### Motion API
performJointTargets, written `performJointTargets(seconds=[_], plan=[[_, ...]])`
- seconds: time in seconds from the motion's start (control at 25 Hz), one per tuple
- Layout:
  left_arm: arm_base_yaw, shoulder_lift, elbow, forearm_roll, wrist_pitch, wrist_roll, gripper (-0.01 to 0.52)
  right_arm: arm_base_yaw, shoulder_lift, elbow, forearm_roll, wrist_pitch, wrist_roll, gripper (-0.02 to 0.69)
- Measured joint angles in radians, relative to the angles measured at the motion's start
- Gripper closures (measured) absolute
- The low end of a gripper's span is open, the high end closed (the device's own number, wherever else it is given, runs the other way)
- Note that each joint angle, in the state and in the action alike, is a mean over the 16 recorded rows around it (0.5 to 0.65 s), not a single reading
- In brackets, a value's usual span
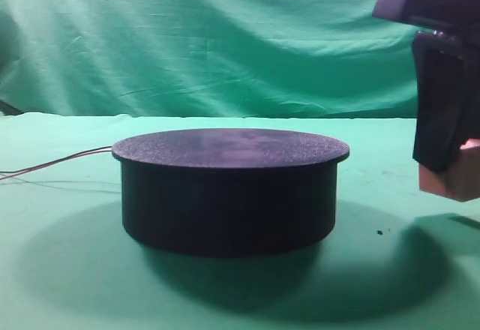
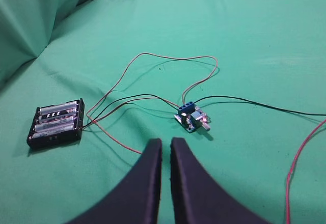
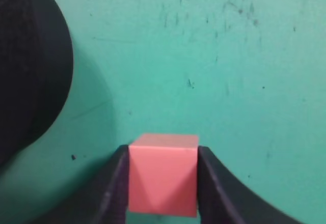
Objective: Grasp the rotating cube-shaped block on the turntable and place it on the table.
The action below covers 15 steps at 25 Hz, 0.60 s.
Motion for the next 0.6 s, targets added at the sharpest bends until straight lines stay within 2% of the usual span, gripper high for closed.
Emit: performJointTargets(seconds=[0.16,0.48,0.6], plan=[[0.0,0.0,0.0,0.0,0.0,0.0,0.514,-0.003,-0.094,-0.033,-0.014,0.073,0.016,0.271],[0.0,0.0,0.0,0.0,0.0,0.0,0.514,-0.006,-0.378,-0.019,-0.045,0.192,0.056,0.553],[0.0,0.0,0.0,0.0,0.0,0.0,0.514,-0.006,-0.484,0.022,-0.045,0.2,0.063,0.629]])
